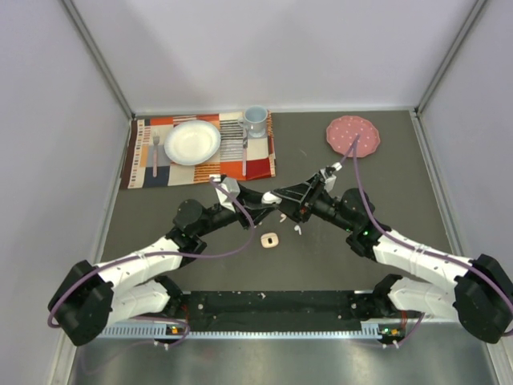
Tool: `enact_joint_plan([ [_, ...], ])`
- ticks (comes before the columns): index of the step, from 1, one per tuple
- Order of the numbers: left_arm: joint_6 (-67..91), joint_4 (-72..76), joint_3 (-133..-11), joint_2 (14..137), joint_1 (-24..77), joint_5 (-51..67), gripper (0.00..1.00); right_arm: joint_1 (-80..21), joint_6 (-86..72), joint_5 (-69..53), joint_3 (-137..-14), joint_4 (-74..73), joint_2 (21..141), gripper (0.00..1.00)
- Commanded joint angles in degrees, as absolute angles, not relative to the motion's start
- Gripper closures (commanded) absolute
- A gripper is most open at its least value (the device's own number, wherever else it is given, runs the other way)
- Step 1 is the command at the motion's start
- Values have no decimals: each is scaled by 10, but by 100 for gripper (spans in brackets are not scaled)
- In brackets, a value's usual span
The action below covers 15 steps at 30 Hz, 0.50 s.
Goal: Insert the wireless bluetooth earbuds into the charging case
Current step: Pass from the left arm to the right
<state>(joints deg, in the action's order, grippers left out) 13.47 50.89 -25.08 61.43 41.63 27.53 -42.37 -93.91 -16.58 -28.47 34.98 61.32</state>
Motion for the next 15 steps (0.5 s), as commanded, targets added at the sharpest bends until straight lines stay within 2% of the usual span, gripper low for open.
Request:
enact_joint_plan([
  [1, 141, 549, -256, 620, 419, 269, 63, -432, -948, -179, -281, 403, 616, 76],
  [8, 154, 573, -253, 630, 422, 269, 66, -432, -948, -175, -278, 403, 615, 76],
  [15, 156, 573, -255, 629, 424, 269, 63, -432, -947, -168, -274, 393, 609, 76],
])
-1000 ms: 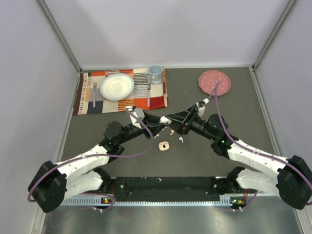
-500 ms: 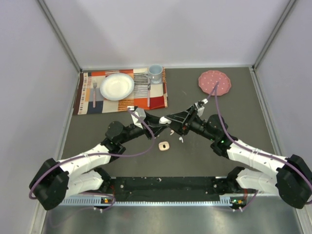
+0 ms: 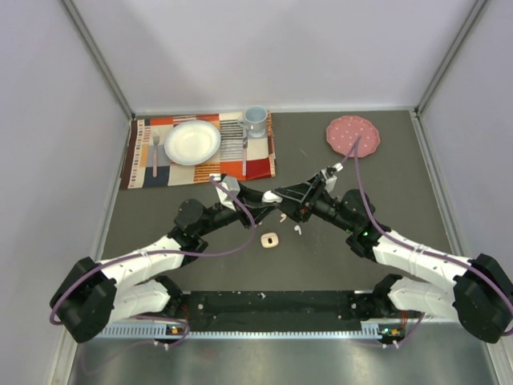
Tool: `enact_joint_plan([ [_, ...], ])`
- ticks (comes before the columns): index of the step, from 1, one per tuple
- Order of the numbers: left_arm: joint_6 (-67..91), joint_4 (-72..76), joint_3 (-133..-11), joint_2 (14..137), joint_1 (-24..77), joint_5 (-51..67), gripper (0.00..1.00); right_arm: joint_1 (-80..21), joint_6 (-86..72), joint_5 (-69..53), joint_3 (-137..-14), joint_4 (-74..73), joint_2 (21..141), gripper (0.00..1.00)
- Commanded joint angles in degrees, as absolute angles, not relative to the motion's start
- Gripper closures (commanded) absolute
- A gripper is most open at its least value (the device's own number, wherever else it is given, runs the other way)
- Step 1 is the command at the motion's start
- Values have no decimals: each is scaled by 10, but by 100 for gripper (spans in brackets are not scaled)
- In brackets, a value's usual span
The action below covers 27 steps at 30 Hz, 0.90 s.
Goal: Insert the wireless bluetooth earbuds into the charging case
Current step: Pass from the left arm to the right, then pass from the right arm to the left
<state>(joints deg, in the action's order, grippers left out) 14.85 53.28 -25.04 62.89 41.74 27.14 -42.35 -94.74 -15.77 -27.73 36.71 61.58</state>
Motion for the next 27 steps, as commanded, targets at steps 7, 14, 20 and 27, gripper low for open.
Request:
enact_joint_plan([
  [7, 157, 569, -258, 630, 425, 272, 62, -432, -945, -164, -272, 396, 604, 76],
  [14, 153, 550, -263, 633, 426, 275, 75, -431, -946, -160, -268, 403, 599, 76],
  [20, 149, 542, -264, 628, 428, 272, 63, -432, -954, -156, -263, 428, 599, 76],
  [27, 149, 540, -261, 627, 430, 265, 61, -432, -955, -153, -262, 432, 598, 76],
])
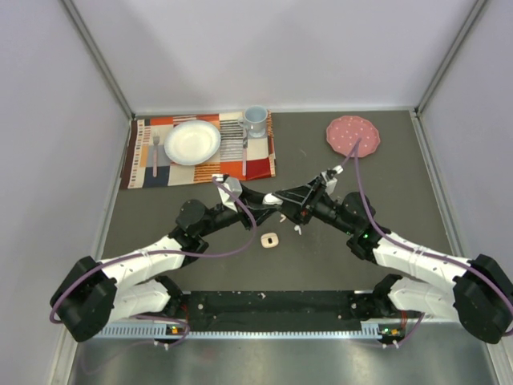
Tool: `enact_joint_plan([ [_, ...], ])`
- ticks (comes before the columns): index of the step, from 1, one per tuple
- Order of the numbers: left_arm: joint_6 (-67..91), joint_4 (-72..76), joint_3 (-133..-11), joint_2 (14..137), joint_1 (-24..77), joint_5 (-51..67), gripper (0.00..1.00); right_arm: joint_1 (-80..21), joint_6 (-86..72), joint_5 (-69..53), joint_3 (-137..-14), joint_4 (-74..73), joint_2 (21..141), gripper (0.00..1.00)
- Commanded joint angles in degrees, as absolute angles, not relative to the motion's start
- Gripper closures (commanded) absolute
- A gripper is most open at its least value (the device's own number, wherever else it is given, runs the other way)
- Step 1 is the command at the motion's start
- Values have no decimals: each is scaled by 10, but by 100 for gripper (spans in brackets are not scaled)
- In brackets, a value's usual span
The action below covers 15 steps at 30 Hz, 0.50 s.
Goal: Insert the wireless bluetooth earbuds into the charging case
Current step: Pass from the right arm to the left
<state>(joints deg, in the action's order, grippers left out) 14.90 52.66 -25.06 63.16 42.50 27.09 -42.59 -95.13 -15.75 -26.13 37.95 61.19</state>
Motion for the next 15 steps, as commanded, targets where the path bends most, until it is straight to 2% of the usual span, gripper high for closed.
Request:
enact_joint_plan([
  [1, 149, 539, -261, 627, 430, 264, 61, -432, -959, -148, -259, 440, 597, 76],
  [10, 151, 547, -262, 626, 430, 255, 63, -432, -964, -151, -250, 443, 598, 76],
  [13, 150, 548, -264, 628, 430, 258, 68, -432, -966, -152, -251, 445, 599, 76],
  [14, 150, 547, -264, 629, 430, 259, 76, -432, -966, -151, -250, 446, 599, 76],
  [15, 149, 548, -264, 630, 430, 258, 80, -432, -965, -151, -250, 446, 600, 76],
])
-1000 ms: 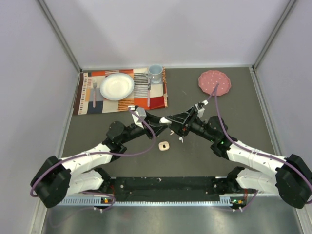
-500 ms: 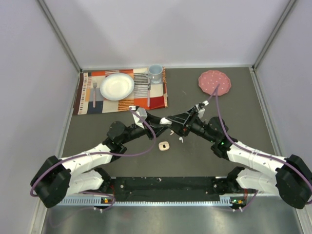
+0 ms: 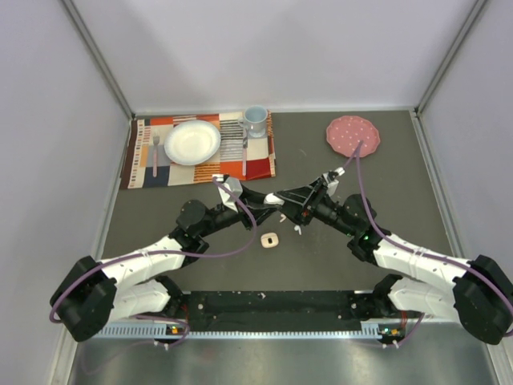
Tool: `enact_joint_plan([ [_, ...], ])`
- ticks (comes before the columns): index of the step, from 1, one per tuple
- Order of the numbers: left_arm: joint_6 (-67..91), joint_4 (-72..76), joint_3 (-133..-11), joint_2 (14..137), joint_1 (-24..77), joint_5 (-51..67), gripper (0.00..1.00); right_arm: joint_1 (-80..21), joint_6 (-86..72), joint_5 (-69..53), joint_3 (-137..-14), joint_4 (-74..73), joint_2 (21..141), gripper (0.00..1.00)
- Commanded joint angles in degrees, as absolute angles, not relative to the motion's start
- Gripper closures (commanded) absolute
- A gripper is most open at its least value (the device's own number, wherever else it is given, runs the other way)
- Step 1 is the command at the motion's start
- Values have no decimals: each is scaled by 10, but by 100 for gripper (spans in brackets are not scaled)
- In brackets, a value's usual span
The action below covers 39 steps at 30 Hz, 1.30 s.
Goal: Insert the wireless bluetooth earbuds into the charging case
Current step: Pass from the right arm to the left
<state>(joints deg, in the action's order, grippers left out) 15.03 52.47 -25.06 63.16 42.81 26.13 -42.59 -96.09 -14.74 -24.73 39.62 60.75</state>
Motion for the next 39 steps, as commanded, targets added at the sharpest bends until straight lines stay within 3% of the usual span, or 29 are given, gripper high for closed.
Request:
enact_joint_plan([
  [1, 149, 547, -263, 630, 430, 258, 81, -431, -964, -151, -251, 446, 600, 76],
  [5, 154, 555, -263, 633, 431, 258, 80, -432, -963, -153, -250, 432, 601, 75],
  [8, 155, 556, -263, 634, 431, 256, 72, -432, -960, -152, -250, 422, 600, 75],
  [10, 154, 556, -264, 634, 431, 258, 78, -432, -957, -151, -251, 418, 600, 75],
  [12, 152, 555, -264, 634, 431, 257, 91, -432, -958, -151, -251, 417, 601, 72],
  [13, 151, 555, -264, 631, 431, 255, 100, -432, -955, -152, -253, 417, 602, 69],
  [14, 150, 557, -263, 632, 432, 251, 100, -431, -953, -154, -253, 417, 603, 64],
  [15, 147, 561, -259, 632, 431, 249, 100, -432, -950, -156, -254, 416, 604, 47],
  [19, 134, 572, -246, 624, 432, 231, 100, -432, -903, -157, -261, 384, 592, 15],
  [22, 124, 565, -239, 612, 431, 214, 100, -431, -819, -144, -285, 305, 571, 2],
  [25, 132, 568, -221, 589, 430, 180, 100, -431, -682, -125, -333, 210, 527, 1],
  [29, 133, 584, -180, 542, 429, 158, 100, -432, -470, -80, -423, -24, 474, 1],
  [31, 133, 591, -171, 523, 429, 156, 100, -432, -382, -69, -448, -57, 454, 1],
  [39, 142, 714, -149, 540, 428, 248, 100, -432, -271, -115, -530, -183, 492, 1],
])
